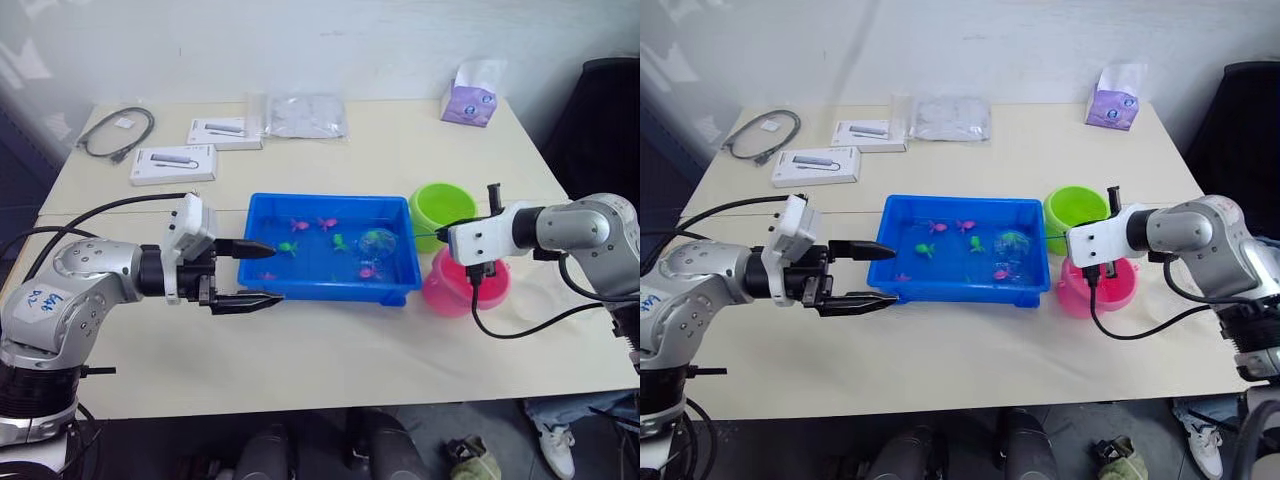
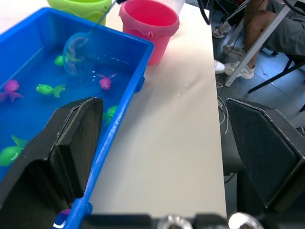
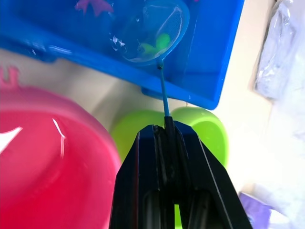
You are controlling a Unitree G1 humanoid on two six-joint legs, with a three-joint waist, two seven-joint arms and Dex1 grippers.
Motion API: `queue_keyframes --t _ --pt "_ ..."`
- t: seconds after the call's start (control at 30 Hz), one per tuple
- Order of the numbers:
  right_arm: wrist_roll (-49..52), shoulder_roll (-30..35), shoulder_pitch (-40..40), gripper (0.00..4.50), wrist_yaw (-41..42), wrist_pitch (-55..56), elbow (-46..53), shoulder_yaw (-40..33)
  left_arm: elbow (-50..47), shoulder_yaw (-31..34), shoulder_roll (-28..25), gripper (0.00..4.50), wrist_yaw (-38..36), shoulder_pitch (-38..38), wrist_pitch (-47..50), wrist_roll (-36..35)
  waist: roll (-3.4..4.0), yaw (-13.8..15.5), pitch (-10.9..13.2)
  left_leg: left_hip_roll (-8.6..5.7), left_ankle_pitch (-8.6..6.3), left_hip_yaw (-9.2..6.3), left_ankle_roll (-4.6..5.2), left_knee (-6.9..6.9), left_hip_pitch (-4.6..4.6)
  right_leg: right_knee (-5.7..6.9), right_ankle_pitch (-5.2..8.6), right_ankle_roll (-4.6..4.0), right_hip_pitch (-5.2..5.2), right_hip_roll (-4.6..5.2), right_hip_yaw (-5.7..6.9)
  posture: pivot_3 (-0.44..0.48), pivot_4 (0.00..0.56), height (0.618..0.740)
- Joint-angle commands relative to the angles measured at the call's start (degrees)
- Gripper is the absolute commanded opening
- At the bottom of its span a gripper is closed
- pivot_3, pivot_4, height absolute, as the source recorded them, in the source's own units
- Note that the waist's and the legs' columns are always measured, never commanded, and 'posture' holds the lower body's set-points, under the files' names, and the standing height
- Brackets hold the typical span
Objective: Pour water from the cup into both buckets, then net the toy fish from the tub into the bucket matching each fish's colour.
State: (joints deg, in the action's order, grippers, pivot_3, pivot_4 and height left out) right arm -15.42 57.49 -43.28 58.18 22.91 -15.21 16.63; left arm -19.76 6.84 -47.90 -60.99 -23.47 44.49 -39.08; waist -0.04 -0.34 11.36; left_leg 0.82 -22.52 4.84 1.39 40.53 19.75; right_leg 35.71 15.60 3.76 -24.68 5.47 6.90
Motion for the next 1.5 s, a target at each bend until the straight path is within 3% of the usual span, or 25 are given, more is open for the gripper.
queue_keyframes --t 0.03,0.2,0.53,0.9,1.17,1.5 --pt "-0.3 -0.3 -0.91 0.0 0.93 3.48 -0.24 -0.24 -1.66 1.1 -0.91 4.43 0.23 -0.04 -0.66 -0.72 0.0 0.06 0.0 0.0 0.0 0.0 0.0 0.0 0.0 0.0 0.0 0.0 0.0 0.0 0.0 0.0 0.15 0.74" --pt "4.02 -0.72 0.81 0.0 5.38 -1.22 3.56 -1.78 -1.35 0.85 -0.95 4.43 0.56 -0.62 -0.55 -0.81 0.0 0.32 0.0 -0.01 0.0 -0.03 0.0 0.06 0.02 0.0 0.0 0.0 0.02 0.03 0.01 0.0 0.15 0.74" --pt "13.83 1.44 7.94 0.0 14.64 -24.82 16.26 -5.74 0.97 -1.44 -0.83 4.43 0.99 -3.46 0.78 0.02 0.0 0.42 0.0 -0.01 0.0 -0.08 0.01 0.11 0.04 0.07 0.0 0.0 0.03 0.03 0.04 0.0 0.15 0.74" --pt "33.31 0.02 10.78 0.0 15.54 -68.63 20.89 -14.01 2.7 -2.91 0.27 4.43 -1.27 -4.78 -1.53 -0.61 0.0 0.59 0.0 -0.02 0.0 -0.1 0.01 0.16 0.05 0.1 -0.01 0.0 0.04 0.05 0.05 0.0 0.15 0.74" --pt "43.7 0.9 17.25 0.0 8.81 -85.0 24.23 -28.45 7.52 -4.7 3.77 4.43 -3.94 -10.33 -1.2 -1.94 0.01 1.71 0.0 -0.05 -0.01 -0.12 0.02 0.21 0.11 0.11 -0.01 0.0 0.02 0.03 0.09 0.0 0.15 0.74" --pt "50.97 3.86 33.46 0.0 3.18 -99.0 36.24 -56.52 15.82 -9.4 9.32 4.43 -7.96 -17.52 -4.4 1.02 0.02 2.08 -0.01 -0.11 -0.01 -0.4 0.02 0.49 0.47 0.13 -0.03 0.05 -0.04 -0.02 0.37 0.0 0.15 0.74"
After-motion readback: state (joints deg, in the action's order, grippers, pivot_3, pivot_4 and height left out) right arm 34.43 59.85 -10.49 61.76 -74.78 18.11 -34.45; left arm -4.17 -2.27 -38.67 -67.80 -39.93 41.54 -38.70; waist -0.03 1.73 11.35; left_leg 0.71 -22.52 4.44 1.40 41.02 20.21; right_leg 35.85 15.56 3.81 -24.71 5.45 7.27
